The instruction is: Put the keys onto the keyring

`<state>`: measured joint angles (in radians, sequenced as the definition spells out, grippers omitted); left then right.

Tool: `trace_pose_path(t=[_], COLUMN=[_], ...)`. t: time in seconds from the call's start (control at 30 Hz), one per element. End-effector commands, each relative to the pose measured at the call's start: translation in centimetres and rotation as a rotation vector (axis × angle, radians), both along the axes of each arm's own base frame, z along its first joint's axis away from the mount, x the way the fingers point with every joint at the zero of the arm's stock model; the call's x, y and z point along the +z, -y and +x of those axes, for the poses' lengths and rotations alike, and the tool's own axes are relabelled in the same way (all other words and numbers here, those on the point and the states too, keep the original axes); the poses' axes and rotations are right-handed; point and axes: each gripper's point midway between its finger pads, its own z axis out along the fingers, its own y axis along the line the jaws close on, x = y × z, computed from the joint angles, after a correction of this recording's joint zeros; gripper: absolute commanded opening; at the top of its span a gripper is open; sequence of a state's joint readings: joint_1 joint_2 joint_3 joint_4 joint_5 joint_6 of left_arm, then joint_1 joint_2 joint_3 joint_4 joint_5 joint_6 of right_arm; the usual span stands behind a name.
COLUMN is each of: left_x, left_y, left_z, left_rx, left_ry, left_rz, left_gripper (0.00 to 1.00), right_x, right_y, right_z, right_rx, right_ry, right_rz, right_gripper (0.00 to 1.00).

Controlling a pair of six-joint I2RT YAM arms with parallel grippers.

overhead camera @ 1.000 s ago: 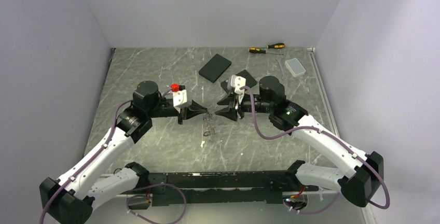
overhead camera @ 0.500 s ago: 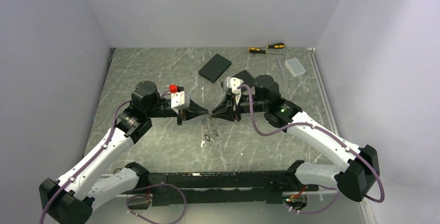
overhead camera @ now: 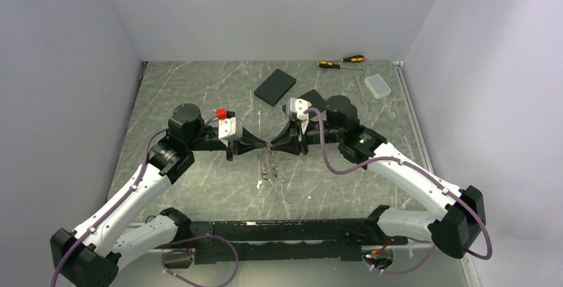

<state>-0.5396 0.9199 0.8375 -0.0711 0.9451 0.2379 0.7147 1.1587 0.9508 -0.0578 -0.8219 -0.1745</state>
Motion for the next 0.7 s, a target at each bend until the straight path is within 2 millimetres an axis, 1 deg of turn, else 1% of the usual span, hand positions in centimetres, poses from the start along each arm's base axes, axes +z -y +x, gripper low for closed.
trace_pose_path(t=[0.0, 0.07, 0.13, 0.2, 0.33, 0.5, 0.53, 0.6, 0.67], left_x=[1.7, 1.7, 1.6, 1.6, 1.6, 1.7, 1.7, 1.7, 1.9], left_y=[0.1, 0.1, 0.1, 0.1, 0.1, 0.0, 0.0, -0.1, -0.1], left_z=[-0.4, -0.3, -0.3, -0.3, -0.3, -0.3, -0.3, -0.1, 0.0], left_rx=[-0.026, -0.025, -0.024, -0.024, -0.023, -0.017, -0.015, -0.004, 0.001], left_ry=[0.044, 0.043, 0.043, 0.044, 0.044, 0.047, 0.047, 0.048, 0.049], left_rz=[-0.041, -0.039, -0.038, -0.038, -0.038, -0.038, -0.038, -0.038, -0.041], left_gripper=[0.00, 0.00, 0.00, 0.00, 0.00, 0.00, 0.00, 0.00, 0.00], right_x=[3.7, 3.9, 4.1, 4.2, 3.8, 3.2, 3.3, 2.9, 3.2], right_y=[-0.5, -0.5, -0.4, -0.3, -0.4, -0.6, -0.6, -0.5, -0.6], right_z=[0.2, 0.2, 0.3, 0.3, 0.3, 0.1, 0.1, -0.1, -0.1], right_rx=[0.031, 0.030, 0.020, 0.016, 0.026, 0.044, 0.047, 0.045, 0.046], right_ry=[0.097, 0.103, 0.111, 0.117, 0.105, 0.088, 0.089, 0.081, 0.102], right_rz=[0.077, 0.081, 0.083, 0.084, 0.073, 0.063, 0.067, 0.069, 0.090], right_gripper=[0.23, 0.24, 0.30, 0.31, 0.23, 0.07, 0.01, 0.00, 0.00])
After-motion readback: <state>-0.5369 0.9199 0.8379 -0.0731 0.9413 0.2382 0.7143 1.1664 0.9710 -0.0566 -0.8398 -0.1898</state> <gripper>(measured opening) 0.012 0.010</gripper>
